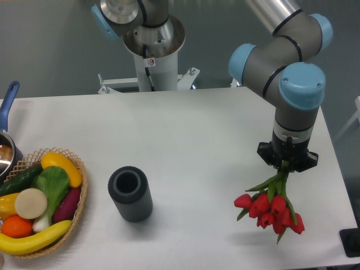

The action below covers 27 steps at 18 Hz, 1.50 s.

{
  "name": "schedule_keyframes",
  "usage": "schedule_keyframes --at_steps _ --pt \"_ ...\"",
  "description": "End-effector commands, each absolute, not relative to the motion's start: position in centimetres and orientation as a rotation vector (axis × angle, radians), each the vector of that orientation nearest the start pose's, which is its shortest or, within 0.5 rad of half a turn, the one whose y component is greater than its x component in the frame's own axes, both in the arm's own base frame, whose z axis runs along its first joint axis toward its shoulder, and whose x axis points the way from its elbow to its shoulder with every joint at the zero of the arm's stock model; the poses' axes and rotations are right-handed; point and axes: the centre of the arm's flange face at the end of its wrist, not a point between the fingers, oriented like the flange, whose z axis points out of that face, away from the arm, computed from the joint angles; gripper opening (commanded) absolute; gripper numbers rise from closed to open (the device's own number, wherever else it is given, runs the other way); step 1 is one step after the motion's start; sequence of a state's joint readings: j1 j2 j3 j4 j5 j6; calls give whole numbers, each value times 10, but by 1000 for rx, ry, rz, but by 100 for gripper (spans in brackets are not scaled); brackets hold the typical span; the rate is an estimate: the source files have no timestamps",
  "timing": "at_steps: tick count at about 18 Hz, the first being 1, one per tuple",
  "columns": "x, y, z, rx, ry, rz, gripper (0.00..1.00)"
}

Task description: Insert the flowers into the vase

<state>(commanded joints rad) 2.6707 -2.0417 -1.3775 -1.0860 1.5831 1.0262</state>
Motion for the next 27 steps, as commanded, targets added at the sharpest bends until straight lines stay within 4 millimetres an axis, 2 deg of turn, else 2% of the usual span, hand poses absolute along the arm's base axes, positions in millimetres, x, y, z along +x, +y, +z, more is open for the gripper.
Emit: schedule_keyframes --at_steps 4,5,10,13,15,18,21,23,25,27 --pt "-552 431 361 -3018 -116 287 0" --pt "-551 433 368 -2991 -117 286 0" --pt "-539 449 407 -2761 -89 323 0" --pt "-527 462 427 -2529 -105 308 0" --pt "-521 467 435 -2440 -122 279 0" --pt "-502 477 442 -2361 -99 168 0" --pt "-475 480 442 -2294 -95 40 0" --pt "-455 477 451 -2248 -64 -3 0" --pt "-439 476 453 -2122 -9 -138 0" --pt "-427 463 460 -2025 22 -202 0"
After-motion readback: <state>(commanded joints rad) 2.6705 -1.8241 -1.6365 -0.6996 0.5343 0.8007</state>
